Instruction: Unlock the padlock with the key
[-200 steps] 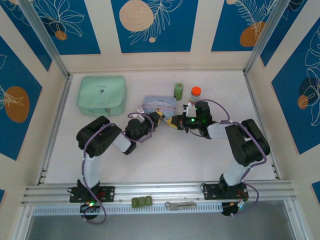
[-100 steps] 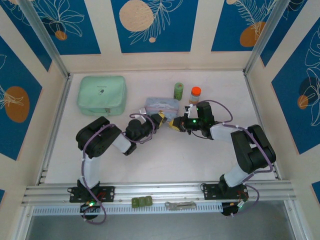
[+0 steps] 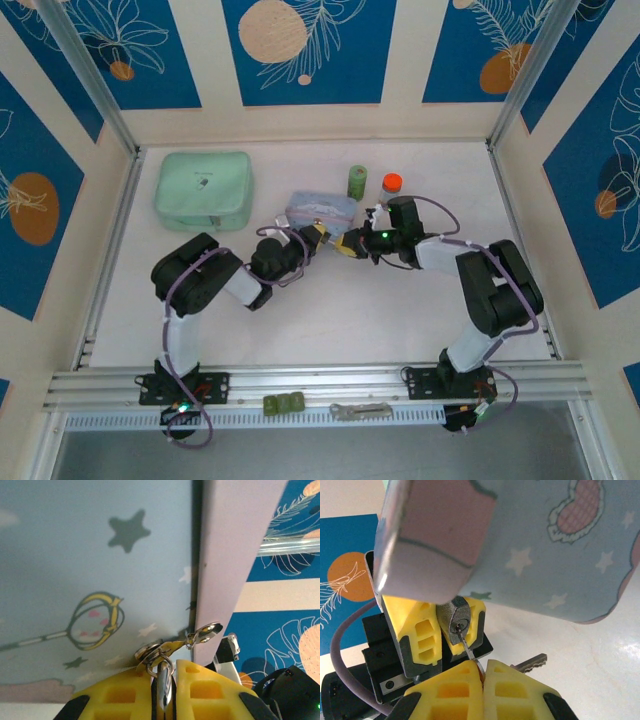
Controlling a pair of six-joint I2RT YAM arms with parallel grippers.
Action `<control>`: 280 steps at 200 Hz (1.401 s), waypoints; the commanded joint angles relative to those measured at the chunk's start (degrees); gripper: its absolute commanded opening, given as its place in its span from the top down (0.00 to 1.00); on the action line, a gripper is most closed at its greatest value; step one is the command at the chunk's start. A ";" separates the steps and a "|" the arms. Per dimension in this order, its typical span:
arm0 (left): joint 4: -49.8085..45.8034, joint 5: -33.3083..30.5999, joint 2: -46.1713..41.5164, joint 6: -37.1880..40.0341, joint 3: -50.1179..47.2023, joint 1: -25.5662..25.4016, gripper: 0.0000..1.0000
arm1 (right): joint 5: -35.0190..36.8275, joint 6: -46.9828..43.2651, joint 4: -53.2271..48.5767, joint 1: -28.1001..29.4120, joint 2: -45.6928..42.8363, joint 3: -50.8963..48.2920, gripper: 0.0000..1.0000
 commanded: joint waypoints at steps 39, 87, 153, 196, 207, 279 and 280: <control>-1.10 18.42 -1.33 1.14 1.42 -6.50 1.00 | -5.08 -14.03 2.31 1.25 2.15 12.34 1.00; -1.03 16.37 -1.60 1.05 0.49 -6.40 1.00 | -0.61 -19.14 -5.42 3.28 2.10 15.50 1.00; 1.94 16.52 -1.22 -0.31 0.08 -5.87 1.00 | -1.37 -18.54 -1.28 2.50 3.79 13.35 1.00; 1.90 14.72 -1.55 -0.05 -0.82 -5.48 1.00 | 3.25 -10.42 -0.45 2.42 2.74 11.15 1.00; 1.86 14.32 -1.49 0.13 -0.68 -5.42 1.00 | 4.04 -6.49 2.59 2.55 1.95 9.34 1.00; 1.90 12.86 -1.42 0.15 -0.22 -5.43 1.00 | 7.77 0.49 10.42 5.74 -0.78 3.52 1.00; 1.90 12.79 -1.43 0.14 -0.28 -5.42 1.00 | 7.77 0.47 10.31 5.74 -0.86 3.45 1.00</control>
